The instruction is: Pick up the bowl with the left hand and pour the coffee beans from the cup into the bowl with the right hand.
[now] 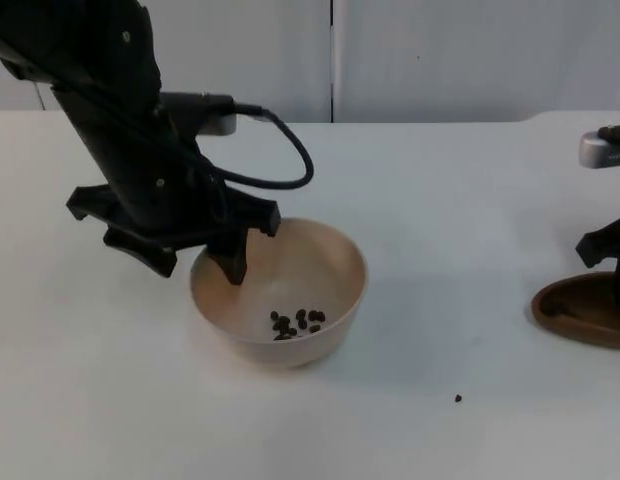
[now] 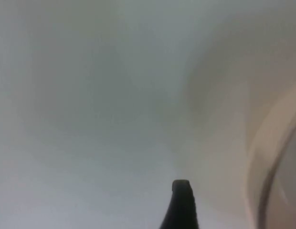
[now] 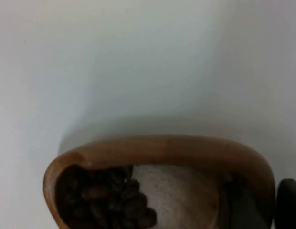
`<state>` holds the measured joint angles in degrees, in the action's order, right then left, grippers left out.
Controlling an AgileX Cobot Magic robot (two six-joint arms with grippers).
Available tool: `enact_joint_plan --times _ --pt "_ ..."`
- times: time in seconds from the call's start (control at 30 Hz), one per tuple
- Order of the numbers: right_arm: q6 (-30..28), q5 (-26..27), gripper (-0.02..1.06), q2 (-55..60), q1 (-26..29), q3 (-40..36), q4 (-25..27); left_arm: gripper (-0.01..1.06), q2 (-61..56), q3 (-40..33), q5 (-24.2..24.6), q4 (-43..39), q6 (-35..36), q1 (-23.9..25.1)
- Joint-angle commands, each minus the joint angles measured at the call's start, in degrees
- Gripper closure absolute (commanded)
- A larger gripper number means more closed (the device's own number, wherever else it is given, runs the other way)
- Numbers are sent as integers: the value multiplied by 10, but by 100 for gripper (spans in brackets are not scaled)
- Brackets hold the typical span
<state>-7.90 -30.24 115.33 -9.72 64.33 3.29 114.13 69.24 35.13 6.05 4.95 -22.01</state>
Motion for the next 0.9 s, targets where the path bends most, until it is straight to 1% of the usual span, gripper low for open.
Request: enact_joint_plan --times 0.0,0.13,0.17,0.2,0.23,0.27,0.3,0.4,0.43,0.47,0.63,0.67,0.8,0.87 --pt "-1 -4 76 -1 -1 -1 -2 41 -25 1 1 -4 0 1" --pt "1 -2 52 -2 -1 -1 4 41 -74 1 9 -7 0 1" --pt "15 -4 45 -6 -1 -1 4 41 -90 1 12 -7 0 1" --pt "15 -5 40 -11 -1 0 4 41 -111 1 18 -7 0 1" --pt "15 -5 40 -11 -1 0 4 41 -111 1 18 -7 0 1" --pt "15 -11 34 -25 -1 1 4 41 -147 1 27 -10 -1 1" --pt "15 -14 31 -41 -1 1 4 41 -170 1 31 -12 -1 1" --pt "15 -20 31 -100 -1 1 4 41 -245 1 39 -17 -1 1" --pt "15 -23 31 -130 -1 1 12 41 -277 1 40 -21 -1 1" --pt "15 -23 31 -130 -1 1 12 41 -277 1 40 -21 -1 1" --pt "15 -40 31 -288 -1 1 33 41 -416 1 36 -31 -1 1" --pt "15 -40 31 -288 -1 1 33 41 -416 1 36 -31 -1 1" --pt "12 -51 31 -407 -1 1 33 41 -498 1 36 -42 -1 1" --pt "12 -52 31 -429 -1 1 33 41 -514 1 39 -42 -1 1"
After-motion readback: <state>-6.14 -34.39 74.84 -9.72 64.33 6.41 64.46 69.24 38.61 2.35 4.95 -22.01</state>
